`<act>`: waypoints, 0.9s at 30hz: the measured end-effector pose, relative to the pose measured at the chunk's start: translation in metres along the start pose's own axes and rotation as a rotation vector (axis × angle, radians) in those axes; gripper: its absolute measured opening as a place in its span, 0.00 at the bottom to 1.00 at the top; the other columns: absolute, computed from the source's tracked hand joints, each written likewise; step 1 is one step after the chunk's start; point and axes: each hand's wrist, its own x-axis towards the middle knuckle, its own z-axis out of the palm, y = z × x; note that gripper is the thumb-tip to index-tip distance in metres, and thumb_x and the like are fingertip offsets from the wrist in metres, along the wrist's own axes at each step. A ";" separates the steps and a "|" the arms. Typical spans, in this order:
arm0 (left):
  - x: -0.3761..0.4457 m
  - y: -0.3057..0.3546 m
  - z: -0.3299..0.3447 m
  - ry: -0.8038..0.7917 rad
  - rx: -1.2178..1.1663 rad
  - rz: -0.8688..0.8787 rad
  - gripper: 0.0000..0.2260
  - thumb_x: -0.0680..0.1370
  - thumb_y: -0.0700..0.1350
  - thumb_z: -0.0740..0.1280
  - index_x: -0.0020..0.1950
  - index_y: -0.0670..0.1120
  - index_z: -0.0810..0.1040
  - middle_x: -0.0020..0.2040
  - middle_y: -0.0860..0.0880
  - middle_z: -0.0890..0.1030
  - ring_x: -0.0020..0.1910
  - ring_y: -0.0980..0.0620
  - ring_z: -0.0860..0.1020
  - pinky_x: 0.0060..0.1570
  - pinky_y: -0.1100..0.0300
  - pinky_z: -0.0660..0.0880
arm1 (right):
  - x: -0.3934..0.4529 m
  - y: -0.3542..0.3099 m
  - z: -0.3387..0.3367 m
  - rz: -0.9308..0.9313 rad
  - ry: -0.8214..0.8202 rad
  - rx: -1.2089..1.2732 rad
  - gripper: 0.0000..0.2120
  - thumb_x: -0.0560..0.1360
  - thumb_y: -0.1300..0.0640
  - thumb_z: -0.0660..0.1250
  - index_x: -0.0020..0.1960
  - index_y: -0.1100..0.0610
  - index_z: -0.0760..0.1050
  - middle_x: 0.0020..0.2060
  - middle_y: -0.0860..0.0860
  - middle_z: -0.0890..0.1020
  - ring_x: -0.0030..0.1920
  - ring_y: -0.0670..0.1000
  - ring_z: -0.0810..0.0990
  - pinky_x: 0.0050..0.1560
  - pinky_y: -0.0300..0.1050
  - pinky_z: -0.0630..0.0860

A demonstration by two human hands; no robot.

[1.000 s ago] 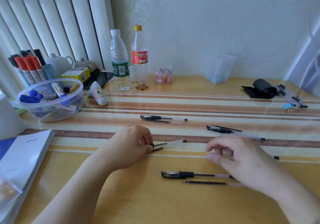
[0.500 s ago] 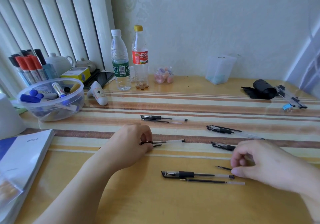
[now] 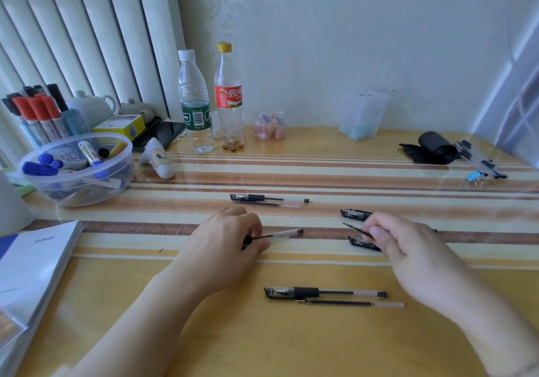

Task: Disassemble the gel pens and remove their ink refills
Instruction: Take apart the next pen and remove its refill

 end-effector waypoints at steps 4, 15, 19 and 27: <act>-0.001 0.010 0.001 0.084 -0.071 0.098 0.20 0.75 0.61 0.64 0.64 0.54 0.73 0.57 0.59 0.75 0.56 0.57 0.72 0.52 0.62 0.72 | 0.001 -0.007 0.006 -0.098 -0.041 0.079 0.11 0.80 0.57 0.60 0.51 0.42 0.77 0.44 0.35 0.78 0.48 0.37 0.77 0.46 0.30 0.73; -0.001 0.033 0.005 0.236 -0.067 0.355 0.08 0.79 0.49 0.62 0.43 0.50 0.79 0.32 0.56 0.79 0.35 0.53 0.75 0.44 0.52 0.72 | 0.001 -0.004 -0.006 -0.092 0.031 0.111 0.10 0.69 0.38 0.63 0.45 0.42 0.76 0.42 0.35 0.79 0.45 0.38 0.77 0.45 0.34 0.73; -0.003 0.030 0.001 0.250 -0.297 0.174 0.10 0.80 0.43 0.58 0.61 0.53 0.71 0.33 0.57 0.80 0.31 0.56 0.75 0.35 0.58 0.73 | 0.005 0.037 -0.025 0.142 -0.102 -0.192 0.08 0.70 0.40 0.69 0.48 0.37 0.75 0.54 0.35 0.75 0.58 0.43 0.73 0.60 0.50 0.73; -0.001 0.039 -0.005 0.115 -0.813 -0.142 0.20 0.79 0.31 0.54 0.43 0.49 0.81 0.39 0.56 0.80 0.34 0.54 0.77 0.39 0.66 0.70 | 0.006 0.031 -0.015 0.077 -0.033 -0.230 0.03 0.77 0.48 0.64 0.44 0.40 0.72 0.44 0.38 0.77 0.47 0.40 0.74 0.49 0.45 0.76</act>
